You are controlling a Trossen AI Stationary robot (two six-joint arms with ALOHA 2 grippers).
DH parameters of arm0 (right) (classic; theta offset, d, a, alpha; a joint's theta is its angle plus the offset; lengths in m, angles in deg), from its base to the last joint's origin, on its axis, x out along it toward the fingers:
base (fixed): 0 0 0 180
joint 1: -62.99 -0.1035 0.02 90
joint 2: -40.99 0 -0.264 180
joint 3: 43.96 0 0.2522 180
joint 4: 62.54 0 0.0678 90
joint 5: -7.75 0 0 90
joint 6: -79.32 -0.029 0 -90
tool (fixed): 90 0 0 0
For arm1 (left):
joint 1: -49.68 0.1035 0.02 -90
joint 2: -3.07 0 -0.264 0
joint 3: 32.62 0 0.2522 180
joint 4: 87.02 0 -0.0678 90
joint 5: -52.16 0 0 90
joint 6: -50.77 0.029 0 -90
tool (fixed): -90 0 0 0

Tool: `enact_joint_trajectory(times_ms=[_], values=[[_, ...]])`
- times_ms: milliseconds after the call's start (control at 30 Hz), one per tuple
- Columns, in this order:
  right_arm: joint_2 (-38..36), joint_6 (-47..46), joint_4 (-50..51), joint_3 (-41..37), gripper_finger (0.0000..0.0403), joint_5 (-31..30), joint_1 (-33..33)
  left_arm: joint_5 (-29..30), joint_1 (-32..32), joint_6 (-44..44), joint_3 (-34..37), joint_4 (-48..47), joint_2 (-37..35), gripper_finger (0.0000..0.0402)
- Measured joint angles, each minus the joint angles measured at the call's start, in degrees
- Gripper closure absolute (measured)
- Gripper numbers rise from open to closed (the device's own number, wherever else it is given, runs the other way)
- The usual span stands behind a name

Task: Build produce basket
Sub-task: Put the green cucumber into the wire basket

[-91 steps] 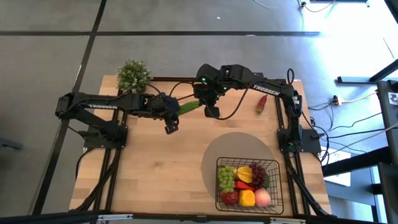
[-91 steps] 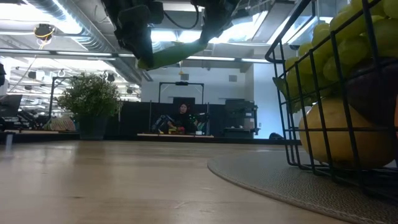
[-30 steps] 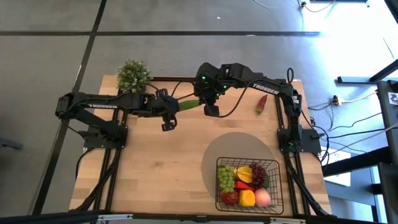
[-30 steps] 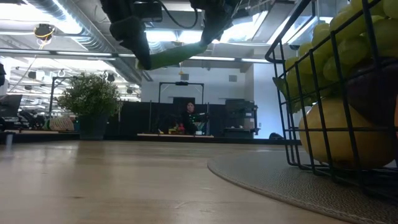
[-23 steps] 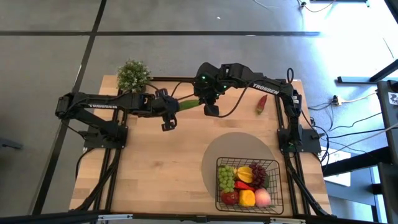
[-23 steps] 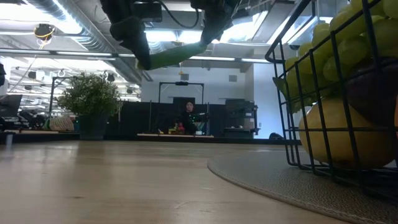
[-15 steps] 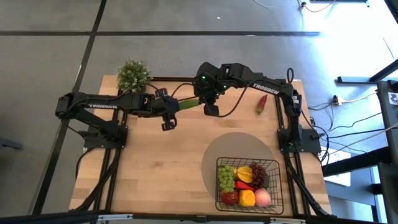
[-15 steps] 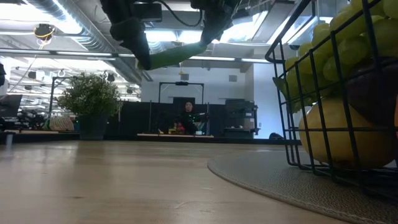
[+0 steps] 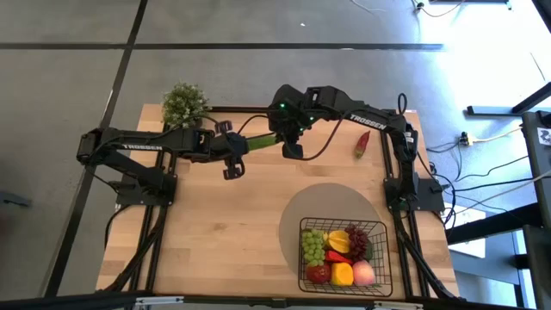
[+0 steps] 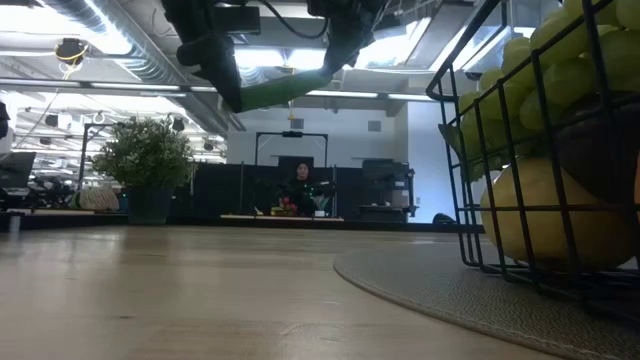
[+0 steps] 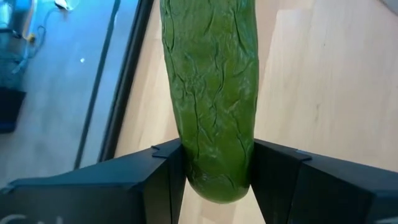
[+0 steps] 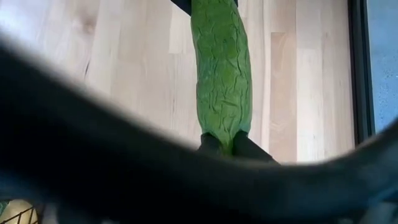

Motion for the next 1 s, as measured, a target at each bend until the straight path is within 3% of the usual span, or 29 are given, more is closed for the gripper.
enact_joint_trajectory(times_ms=[333, 467, 600, 867, 1000], values=[[0.0, -0.2, 0.3, 0.0, 0.0393, 0.1, 0.3, 0.4, 0.0, 8.1, 0.0, 0.1, 0.0, 0.0274], [0.0, -0.3, 0.2, 0.0, 0.0393, 0.0, 0.3, -0.6, 0.0, 10.7, 0.1, 0.0, 0.0, 0.0256], [0.0, -0.4, -0.2, 0.0, 0.0393, -0.2, 0.4, -1.5, -0.1, 7.8, 0.1, -0.9, 0.0, 0.0235], [-0.1, -1.7, 0.6, 0.0, 0.0393, -0.3, 0.4, -1.3, 0.0, 7.0, 0.1, -0.8, 0.0, 0.0231], [-0.1, -1.7, 3.0, 0.0, 0.0393, -0.5, 0.7, -4.4, 0.0, 6.8, 0.1, -0.7, 0.0, 0.0230]])
